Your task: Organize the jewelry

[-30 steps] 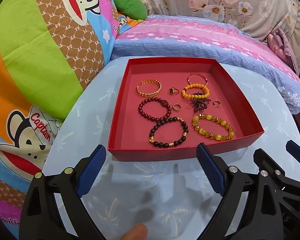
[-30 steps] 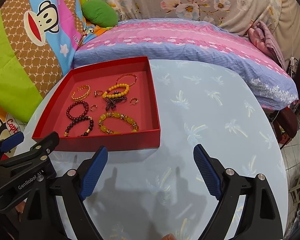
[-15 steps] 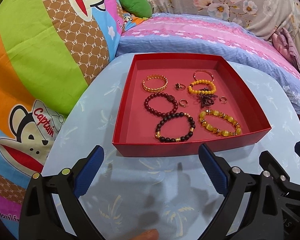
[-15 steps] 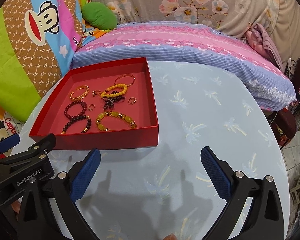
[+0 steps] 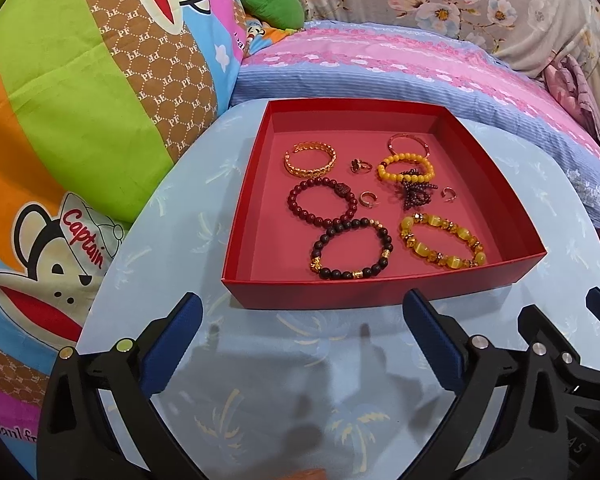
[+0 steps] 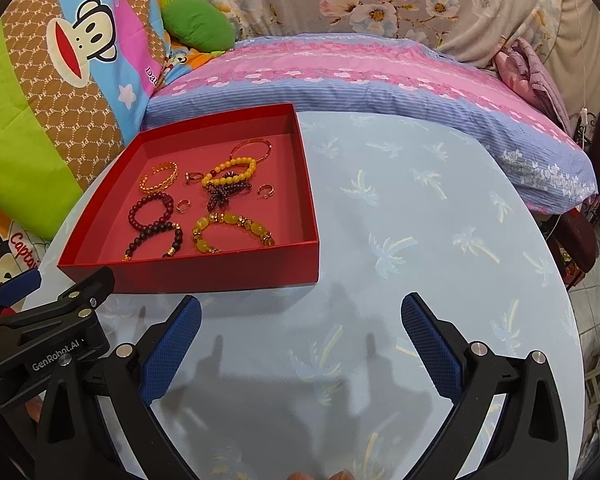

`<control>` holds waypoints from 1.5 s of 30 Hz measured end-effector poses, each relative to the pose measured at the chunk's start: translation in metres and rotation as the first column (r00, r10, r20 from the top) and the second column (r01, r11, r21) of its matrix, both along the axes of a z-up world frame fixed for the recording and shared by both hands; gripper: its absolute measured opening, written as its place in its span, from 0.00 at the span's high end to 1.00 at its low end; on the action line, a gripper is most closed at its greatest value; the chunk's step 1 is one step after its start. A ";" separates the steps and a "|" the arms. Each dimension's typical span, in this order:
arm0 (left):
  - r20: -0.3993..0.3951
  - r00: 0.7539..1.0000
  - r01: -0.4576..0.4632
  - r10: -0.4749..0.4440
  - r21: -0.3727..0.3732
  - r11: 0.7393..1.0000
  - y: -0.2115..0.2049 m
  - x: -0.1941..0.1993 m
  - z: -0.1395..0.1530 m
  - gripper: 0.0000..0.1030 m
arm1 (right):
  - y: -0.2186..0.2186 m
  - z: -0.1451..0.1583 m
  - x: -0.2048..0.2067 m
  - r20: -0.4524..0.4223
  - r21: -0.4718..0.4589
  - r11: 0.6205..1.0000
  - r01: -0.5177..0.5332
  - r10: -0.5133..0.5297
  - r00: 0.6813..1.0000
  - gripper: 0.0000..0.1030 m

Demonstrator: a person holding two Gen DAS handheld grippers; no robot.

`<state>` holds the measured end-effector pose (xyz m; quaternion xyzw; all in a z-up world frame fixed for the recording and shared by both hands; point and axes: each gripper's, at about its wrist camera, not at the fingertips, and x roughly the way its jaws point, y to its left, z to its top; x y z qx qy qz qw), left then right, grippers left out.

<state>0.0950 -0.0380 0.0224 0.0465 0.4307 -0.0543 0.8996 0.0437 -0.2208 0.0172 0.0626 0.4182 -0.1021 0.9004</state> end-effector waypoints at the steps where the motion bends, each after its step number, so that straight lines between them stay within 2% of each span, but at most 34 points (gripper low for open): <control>1: -0.001 1.000 0.000 0.000 0.001 1.000 0.000 0.000 0.000 0.07 | 0.000 0.000 0.000 0.000 -0.001 1.000 0.000 0.000 1.000 0.06; 45: -0.002 1.000 -0.007 0.007 0.017 1.000 0.002 0.003 -0.001 0.07 | 0.000 -0.008 0.000 -0.021 0.011 1.000 0.004 -0.003 1.000 0.06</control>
